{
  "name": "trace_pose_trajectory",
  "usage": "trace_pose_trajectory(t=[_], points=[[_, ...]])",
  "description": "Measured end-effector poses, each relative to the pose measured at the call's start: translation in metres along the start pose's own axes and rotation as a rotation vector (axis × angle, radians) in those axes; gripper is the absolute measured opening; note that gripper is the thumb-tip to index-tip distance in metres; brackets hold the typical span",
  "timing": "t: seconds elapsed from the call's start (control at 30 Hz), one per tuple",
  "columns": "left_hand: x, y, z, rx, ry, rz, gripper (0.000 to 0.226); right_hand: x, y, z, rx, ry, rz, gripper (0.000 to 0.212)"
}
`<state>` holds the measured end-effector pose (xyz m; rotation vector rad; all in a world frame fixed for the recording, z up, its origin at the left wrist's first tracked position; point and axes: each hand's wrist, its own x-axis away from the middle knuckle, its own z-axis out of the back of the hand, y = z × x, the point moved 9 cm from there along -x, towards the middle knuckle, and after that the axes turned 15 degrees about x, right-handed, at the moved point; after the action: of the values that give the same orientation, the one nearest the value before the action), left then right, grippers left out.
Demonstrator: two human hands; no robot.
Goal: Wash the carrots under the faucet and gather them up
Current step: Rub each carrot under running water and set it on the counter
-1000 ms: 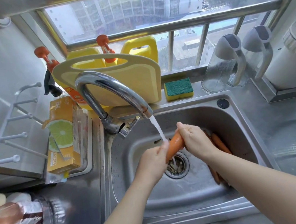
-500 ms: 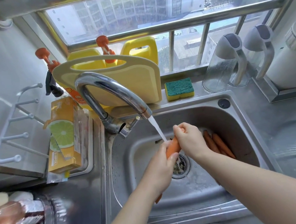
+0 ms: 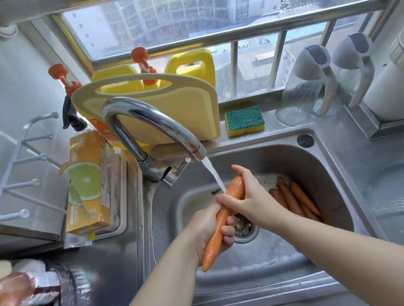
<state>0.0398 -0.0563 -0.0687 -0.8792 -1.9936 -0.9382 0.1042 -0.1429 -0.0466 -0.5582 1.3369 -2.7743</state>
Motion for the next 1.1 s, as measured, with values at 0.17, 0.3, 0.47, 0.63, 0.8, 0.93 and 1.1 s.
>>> trace_pose_trajectory(t=[0.17,0.3,0.47,0.63,0.8,0.93,1.1], points=[[0.008,-0.003,-0.003,-0.127,-0.046,-0.01,0.051,-0.005,0.003,0.007,-0.046,0.114,-0.069,0.025],[0.009,-0.003,-0.001,-0.203,-0.061,-0.074,0.051,-0.009,0.007,0.016,-0.119,0.237,-0.13,0.037],[0.007,-0.005,0.005,-0.115,-0.055,-0.098,0.051,-0.004,0.012,-0.002,-0.412,0.08,-0.249,0.023],[0.008,-0.004,0.004,-0.12,-0.096,-0.112,0.047,0.005,-0.005,-0.011,-0.291,-0.037,-0.125,0.03],[0.011,-0.005,-0.013,-0.298,-0.194,-0.215,0.03,-0.01,0.008,0.007,-0.233,0.234,-0.231,0.027],[0.011,0.0,-0.011,-0.488,-0.193,-0.325,0.019,-0.004,0.02,-0.002,-0.568,0.135,-0.438,0.042],[0.011,0.024,0.006,-0.858,0.083,-0.574,0.019,0.007,0.018,-0.021,-0.641,-0.064,-0.429,0.021]])
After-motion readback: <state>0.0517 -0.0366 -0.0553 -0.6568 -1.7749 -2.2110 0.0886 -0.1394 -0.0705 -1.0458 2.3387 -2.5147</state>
